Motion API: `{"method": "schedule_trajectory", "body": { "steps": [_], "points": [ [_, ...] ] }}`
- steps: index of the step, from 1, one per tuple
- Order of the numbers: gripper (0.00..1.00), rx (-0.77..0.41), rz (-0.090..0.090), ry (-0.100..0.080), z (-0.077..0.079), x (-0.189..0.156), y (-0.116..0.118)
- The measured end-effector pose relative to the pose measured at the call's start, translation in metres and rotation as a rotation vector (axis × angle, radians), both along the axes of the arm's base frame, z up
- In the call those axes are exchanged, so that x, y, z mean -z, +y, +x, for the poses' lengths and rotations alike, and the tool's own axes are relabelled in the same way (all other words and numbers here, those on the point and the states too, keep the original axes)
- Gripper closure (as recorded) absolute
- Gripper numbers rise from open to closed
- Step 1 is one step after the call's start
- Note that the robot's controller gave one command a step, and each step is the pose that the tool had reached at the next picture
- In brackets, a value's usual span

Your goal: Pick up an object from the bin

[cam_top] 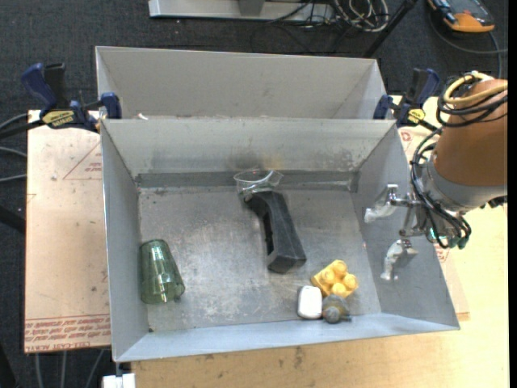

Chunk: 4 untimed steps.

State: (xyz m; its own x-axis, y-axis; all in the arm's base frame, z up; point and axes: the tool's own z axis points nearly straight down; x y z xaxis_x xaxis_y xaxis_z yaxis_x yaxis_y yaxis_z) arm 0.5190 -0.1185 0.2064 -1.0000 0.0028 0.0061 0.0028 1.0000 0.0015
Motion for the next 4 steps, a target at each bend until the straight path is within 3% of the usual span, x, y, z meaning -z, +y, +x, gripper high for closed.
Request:
{"method": "schedule_trajectory", "body": {
  "steps": [1, 2, 3, 4],
  "points": [
    [0.00, -0.003, -0.001, -0.007, 0.002, -0.004, 0.000],
    [0.00, -0.115, -0.002, -0.010, -0.004, 0.039, 0.010],
    [0.00, -0.429, 0.001, -0.006, -0.016, 0.053, 0.027],
    [0.00, -0.569, 0.001, -0.007, -0.016, 0.066, 0.035]
  ]
}}
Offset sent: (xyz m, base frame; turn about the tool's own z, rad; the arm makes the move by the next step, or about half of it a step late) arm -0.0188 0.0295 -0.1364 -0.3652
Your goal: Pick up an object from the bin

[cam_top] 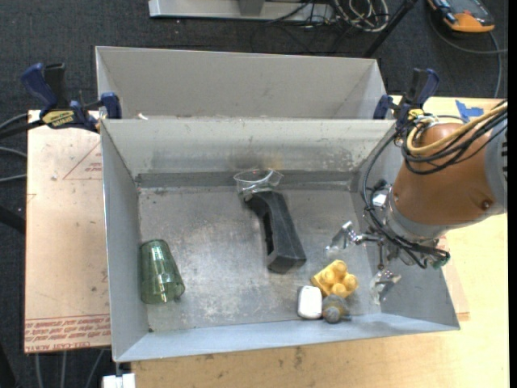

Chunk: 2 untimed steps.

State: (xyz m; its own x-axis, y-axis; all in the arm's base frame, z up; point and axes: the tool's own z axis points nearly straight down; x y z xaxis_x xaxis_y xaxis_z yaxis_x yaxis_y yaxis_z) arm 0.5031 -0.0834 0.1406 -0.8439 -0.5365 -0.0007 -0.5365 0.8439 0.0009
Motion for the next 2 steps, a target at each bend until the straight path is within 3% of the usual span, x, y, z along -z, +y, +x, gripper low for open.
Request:
{"method": "schedule_trajectory", "body": {
  "steps": [1, 2],
  "points": [
    [0.00, -0.114, 0.000, -0.004, -0.003, 0.060, 0.008],
    [1.00, -0.244, -0.001, -0.025, 0.012, 0.070, 0.016]
  ]
}}
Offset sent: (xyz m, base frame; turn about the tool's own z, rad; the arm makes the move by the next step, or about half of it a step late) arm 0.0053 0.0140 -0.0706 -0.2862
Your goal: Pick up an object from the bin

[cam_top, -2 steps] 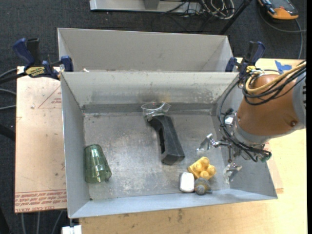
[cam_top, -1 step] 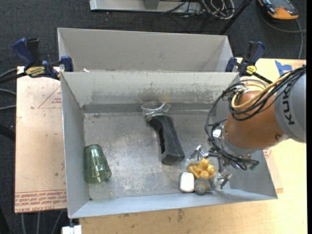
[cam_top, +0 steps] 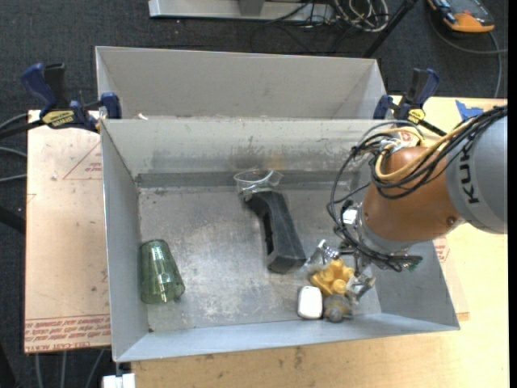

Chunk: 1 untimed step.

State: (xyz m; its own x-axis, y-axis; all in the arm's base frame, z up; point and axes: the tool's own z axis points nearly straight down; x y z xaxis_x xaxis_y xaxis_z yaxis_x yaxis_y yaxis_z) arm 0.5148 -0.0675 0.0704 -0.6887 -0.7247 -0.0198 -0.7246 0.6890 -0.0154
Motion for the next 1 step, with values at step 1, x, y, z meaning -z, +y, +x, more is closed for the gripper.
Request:
{"method": "schedule_trajectory", "body": {
  "steps": [1],
  "points": [
    [1.00, -0.015, -0.001, 0.001, 0.0000, -0.0016, -0.0001]
  ]
}}
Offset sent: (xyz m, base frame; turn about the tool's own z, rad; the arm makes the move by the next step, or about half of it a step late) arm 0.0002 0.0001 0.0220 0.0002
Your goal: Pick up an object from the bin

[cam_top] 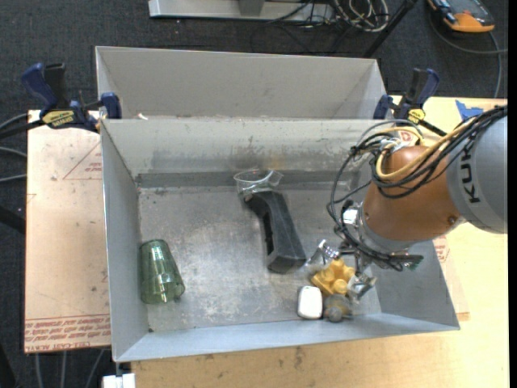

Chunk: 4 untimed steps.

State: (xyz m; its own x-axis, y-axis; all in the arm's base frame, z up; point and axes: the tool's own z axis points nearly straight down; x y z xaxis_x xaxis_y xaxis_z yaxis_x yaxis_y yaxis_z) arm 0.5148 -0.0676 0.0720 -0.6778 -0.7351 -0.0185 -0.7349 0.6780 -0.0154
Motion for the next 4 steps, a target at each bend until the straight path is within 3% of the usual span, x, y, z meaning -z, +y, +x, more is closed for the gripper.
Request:
{"method": "schedule_trajectory", "body": {
  "steps": [4],
  "points": [
    [1.00, -0.002, 0.000, 0.029, -0.005, -0.030, 0.000]
  ]
}}
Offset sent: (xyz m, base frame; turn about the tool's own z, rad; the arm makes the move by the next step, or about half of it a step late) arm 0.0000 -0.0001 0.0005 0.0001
